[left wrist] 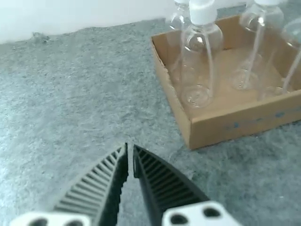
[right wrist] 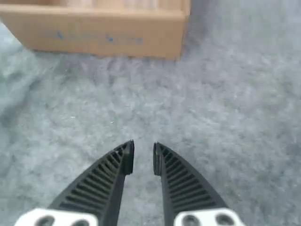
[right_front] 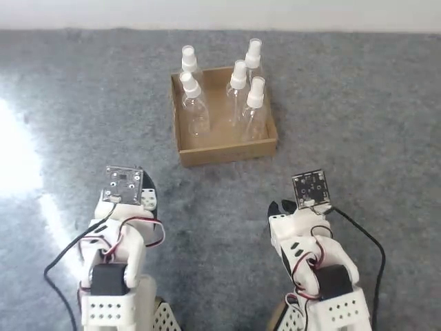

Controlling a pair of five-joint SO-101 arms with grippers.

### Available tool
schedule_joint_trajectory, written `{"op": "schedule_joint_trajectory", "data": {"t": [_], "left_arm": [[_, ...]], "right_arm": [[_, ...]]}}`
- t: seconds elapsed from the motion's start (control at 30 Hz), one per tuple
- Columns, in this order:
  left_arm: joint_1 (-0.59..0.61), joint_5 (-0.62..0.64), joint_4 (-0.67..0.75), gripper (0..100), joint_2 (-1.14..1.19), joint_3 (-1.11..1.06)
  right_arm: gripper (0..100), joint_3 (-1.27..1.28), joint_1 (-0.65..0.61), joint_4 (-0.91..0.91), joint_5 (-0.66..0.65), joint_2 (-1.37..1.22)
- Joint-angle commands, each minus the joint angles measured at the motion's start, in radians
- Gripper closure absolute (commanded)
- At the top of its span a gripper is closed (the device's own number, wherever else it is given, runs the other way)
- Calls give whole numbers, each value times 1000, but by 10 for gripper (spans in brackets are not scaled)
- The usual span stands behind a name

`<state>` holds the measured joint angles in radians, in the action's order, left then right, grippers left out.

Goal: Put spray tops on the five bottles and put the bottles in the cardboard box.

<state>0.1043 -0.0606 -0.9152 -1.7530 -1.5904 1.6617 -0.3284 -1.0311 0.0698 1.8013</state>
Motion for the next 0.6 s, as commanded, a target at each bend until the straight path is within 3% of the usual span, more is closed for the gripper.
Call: {"op": "schedule_joint_trajectory", "data": {"t": [0.0, 0.13, 0.3, 0.57], "left_arm": [[-95, -12, 114, 986, -18, -59], [-130, -9, 143, 917, -17, -99], [-130, -6, 34, 836, -17, -99], [-130, -12, -181, 852, -17, -99]], "right_arm": [[961, 23, 48, -8, -11, 2], [961, 23, 61, -59, -11, -8], [961, 23, 59, -193, -11, -4], [961, 23, 61, -223, -17, 1]]}}
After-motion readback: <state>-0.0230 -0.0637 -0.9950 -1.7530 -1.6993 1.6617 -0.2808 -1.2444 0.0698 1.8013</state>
